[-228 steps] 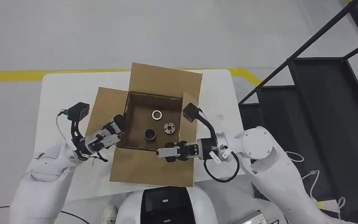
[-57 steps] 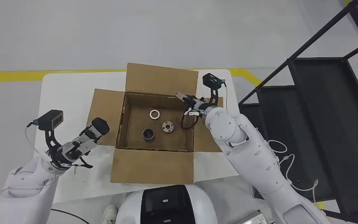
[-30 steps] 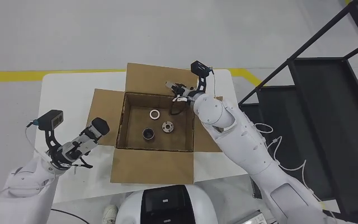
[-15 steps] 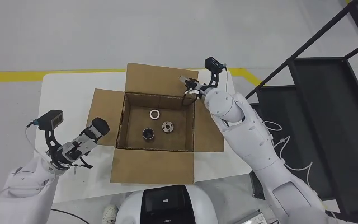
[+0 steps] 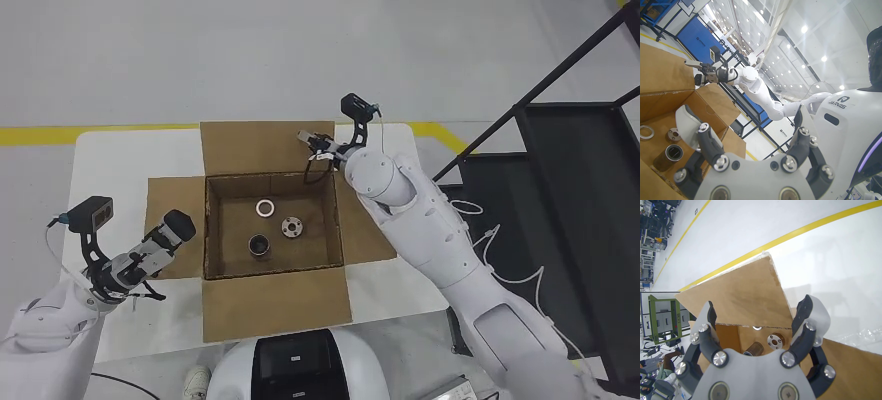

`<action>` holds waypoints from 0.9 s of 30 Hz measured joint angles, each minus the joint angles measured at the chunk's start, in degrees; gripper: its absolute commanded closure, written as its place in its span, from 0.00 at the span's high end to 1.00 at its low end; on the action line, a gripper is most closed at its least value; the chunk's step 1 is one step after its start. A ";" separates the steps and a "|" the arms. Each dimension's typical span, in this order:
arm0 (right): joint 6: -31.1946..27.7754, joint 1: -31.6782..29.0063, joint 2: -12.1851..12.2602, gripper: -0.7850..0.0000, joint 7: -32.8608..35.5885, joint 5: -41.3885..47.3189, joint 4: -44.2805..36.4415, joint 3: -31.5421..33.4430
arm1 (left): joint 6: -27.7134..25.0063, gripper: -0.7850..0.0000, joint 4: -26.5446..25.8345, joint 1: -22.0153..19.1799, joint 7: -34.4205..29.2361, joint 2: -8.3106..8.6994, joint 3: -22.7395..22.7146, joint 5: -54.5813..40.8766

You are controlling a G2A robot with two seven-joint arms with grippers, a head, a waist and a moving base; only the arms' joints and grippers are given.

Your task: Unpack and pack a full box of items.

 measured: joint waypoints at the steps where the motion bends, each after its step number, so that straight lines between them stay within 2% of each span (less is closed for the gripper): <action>1: -0.05 0.20 -0.14 1.00 -0.17 0.14 0.05 -0.19 | 0.00 1.00 0.00 0.00 0.00 0.00 0.00 0.00; 5: 0.19 -0.57 -0.25 1.00 -0.94 -0.18 -2.46 0.07 | 0.00 1.00 0.00 0.00 0.00 0.00 0.00 0.00; 9: 0.20 -5.56 0.83 1.00 1.24 -2.38 -12.09 2.09 | 0.00 1.00 0.00 0.00 0.00 0.00 0.00 0.00; 11: -1.26 -8.47 1.59 1.00 4.30 -3.68 -17.00 2.81 | 0.00 1.00 0.00 0.00 0.00 0.00 0.00 0.00; 15: -8.42 -12.96 3.41 1.00 17.07 -10.32 -23.42 1.06 | 0.00 1.00 0.00 0.00 0.00 0.00 0.00 0.00; 18: -12.19 -13.49 3.90 1.00 23.03 -16.57 -22.95 -2.05 | 0.00 1.00 0.00 0.00 0.00 0.00 0.00 0.00; 20: -12.27 -13.07 3.72 1.00 24.05 -18.79 -21.34 -3.93 | 0.00 1.00 0.00 0.00 0.00 0.00 0.00 0.00; 27: -6.12 -8.88 1.47 1.00 22.00 -20.19 -14.73 -9.80 | 0.00 1.00 0.00 0.00 0.00 0.00 0.00 0.00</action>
